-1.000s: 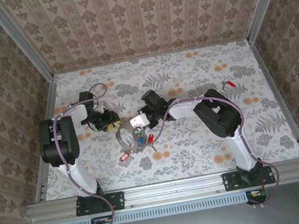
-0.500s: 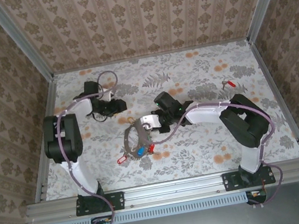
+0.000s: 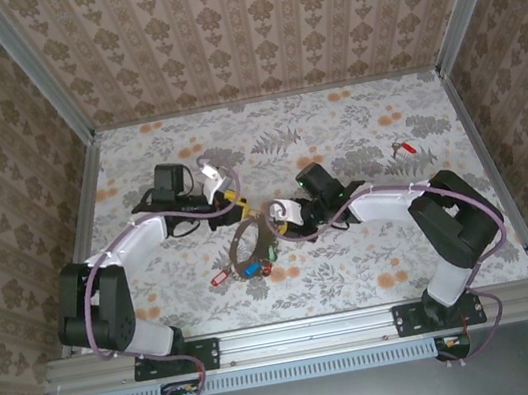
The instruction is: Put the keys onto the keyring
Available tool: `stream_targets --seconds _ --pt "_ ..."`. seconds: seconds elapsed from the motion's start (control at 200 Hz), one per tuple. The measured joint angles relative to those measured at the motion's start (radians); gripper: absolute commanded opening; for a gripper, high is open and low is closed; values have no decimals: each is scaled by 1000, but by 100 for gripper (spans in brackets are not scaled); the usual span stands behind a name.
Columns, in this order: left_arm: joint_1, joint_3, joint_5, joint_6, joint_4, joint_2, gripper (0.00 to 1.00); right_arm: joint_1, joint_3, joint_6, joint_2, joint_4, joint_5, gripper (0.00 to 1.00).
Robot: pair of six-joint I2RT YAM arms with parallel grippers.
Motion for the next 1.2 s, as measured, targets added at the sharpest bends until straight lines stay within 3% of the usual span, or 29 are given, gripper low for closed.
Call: stream_targets --seconds 0.22,0.375,0.56,1.2 --pt "-95 -23 14 204 -14 -27 31 0 -90 51 -58 146 -34 0" --pt "-161 -41 -9 345 -39 -37 20 0 -127 51 -109 204 -50 0" --pt "-220 -41 -35 474 -82 -22 20 0 -140 51 -124 233 -53 0" --pt "-241 -103 -249 502 47 -13 25 -5 -164 55 -124 286 -62 0"
